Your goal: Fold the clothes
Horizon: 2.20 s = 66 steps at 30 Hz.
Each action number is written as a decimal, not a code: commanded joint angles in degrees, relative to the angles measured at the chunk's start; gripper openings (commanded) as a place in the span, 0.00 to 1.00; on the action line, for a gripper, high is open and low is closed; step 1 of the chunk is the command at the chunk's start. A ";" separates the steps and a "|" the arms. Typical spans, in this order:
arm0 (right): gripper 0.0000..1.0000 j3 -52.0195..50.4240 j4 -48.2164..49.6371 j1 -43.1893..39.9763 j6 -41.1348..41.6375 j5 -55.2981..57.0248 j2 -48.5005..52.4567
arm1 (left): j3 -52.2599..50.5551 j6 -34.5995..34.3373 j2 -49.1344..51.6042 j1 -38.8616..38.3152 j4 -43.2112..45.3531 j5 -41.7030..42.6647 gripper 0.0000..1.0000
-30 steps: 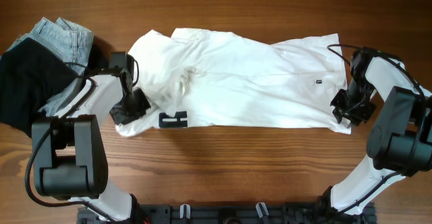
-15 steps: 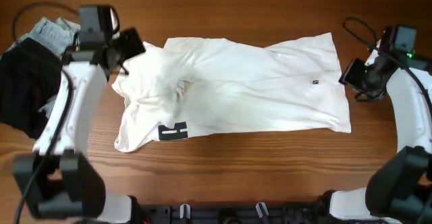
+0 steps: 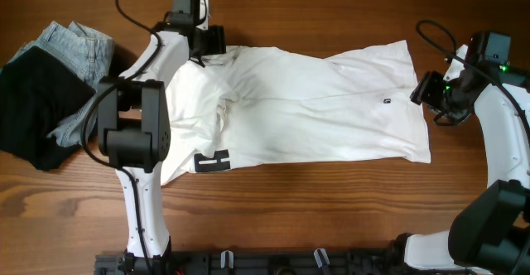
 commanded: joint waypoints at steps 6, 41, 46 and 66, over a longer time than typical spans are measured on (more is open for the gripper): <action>0.62 0.79 0.79 -0.02 -1.16 -0.46 -0.24 | 1.01 0.83 1.90 -0.55 -6.45 -3.52 0.16; 0.09 0.76 55.69 4.83 0.57 -1.27 31.06 | 2.62 -4.35 -9.97 -1.31 -19.43 -4.13 0.04; 0.04 0.79 52.57 4.70 1.49 0.07 30.23 | 2.38 -4.35 -9.97 -1.31 -20.04 -4.15 0.04; 0.38 0.79 38.97 3.21 -0.31 3.67 16.15 | 2.38 -7.37 -10.84 -1.31 -28.96 -4.13 0.04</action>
